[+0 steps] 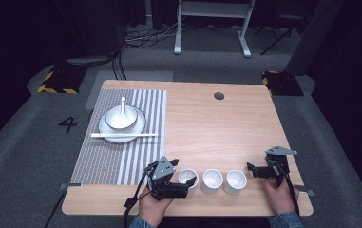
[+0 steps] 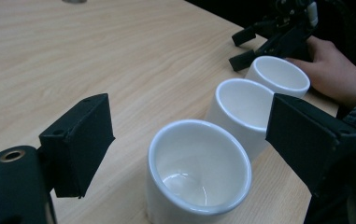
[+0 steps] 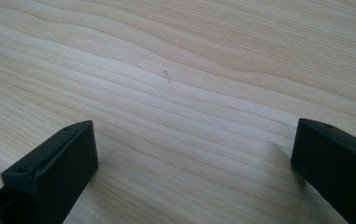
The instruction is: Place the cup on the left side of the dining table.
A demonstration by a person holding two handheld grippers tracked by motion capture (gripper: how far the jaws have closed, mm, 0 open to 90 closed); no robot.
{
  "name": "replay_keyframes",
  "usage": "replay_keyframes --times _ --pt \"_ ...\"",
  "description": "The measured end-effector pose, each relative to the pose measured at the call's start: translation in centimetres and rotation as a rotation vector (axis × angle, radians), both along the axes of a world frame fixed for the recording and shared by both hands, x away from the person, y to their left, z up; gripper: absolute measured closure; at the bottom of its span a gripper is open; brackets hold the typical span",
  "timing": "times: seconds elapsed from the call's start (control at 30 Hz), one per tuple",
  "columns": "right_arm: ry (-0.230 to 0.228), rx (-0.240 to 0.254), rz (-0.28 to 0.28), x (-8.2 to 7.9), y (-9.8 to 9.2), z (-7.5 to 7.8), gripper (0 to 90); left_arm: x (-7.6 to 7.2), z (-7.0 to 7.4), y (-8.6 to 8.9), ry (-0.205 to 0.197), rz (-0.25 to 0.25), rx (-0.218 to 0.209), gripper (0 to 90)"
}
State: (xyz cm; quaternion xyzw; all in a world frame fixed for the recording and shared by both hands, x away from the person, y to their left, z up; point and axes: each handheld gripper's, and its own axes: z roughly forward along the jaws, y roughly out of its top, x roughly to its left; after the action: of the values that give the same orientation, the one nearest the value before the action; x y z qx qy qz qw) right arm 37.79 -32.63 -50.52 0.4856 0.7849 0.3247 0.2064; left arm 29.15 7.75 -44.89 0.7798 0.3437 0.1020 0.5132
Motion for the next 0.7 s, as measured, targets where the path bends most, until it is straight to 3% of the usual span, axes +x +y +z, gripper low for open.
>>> replay_keyframes --times 0.13,0.27,0.7 --pt "0.000 0.000 0.000 0.0 0.0 0.0 0.6 0.1 -0.8 -0.5 0.019 -0.008 0.017 15.1" --pt "0.000 0.000 0.001 0.0 0.0 0.0 0.6 0.2 -1.8 -1.0 0.025 -0.033 -0.006 15.0" --pt "0.000 0.000 0.000 0.0 0.0 0.0 0.6 0.2 -3.8 -2.2 0.027 -0.024 0.100 15.6"
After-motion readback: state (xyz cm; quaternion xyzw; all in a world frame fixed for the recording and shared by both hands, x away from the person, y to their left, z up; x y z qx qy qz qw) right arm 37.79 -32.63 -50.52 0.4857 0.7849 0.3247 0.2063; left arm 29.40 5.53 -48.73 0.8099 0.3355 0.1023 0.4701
